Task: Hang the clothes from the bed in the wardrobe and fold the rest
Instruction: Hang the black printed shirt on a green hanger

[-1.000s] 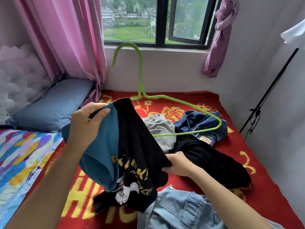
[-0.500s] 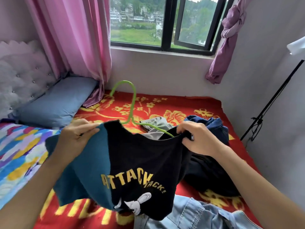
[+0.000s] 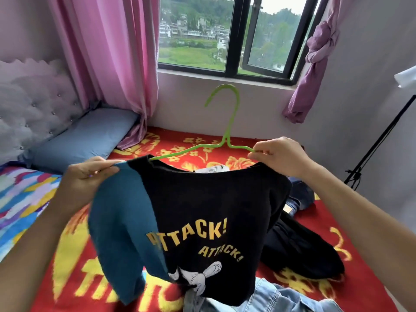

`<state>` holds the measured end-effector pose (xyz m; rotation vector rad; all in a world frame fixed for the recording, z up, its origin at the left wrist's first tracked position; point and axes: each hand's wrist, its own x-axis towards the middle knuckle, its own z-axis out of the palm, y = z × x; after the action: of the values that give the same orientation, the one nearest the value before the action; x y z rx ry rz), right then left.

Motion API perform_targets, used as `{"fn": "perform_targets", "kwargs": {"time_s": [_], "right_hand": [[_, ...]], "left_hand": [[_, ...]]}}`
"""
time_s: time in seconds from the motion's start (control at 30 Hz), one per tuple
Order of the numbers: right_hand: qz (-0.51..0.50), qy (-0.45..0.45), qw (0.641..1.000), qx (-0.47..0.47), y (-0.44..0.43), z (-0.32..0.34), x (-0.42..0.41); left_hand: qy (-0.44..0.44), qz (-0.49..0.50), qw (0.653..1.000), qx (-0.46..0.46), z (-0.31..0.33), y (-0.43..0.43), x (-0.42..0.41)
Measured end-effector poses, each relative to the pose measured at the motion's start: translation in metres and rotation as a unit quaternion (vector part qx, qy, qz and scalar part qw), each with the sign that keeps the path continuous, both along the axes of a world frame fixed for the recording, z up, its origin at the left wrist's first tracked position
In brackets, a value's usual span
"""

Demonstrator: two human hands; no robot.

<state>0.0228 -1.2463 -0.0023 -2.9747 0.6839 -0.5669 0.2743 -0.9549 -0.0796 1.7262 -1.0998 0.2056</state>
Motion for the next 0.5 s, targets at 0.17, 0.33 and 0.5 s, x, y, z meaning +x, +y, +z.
{"fn": "perform_targets", "kwargs": {"time_s": [0.17,0.33,0.5], "right_hand": [[0.031,-0.109,0.994,-0.001,0.011,0.006,0.013],[0.083,-0.256,0.963,0.0,0.02,0.039,0.026],[0.142,-0.298,0.927,0.179,0.001,0.043,0.012]], "left_hand": [[0.03,0.028,0.998,0.036,0.019,0.0,0.009],[0.031,-0.035,0.997,0.06,0.039,-0.005,0.004],[0.005,0.067,0.997,-0.045,0.053,-0.008,0.011]]}}
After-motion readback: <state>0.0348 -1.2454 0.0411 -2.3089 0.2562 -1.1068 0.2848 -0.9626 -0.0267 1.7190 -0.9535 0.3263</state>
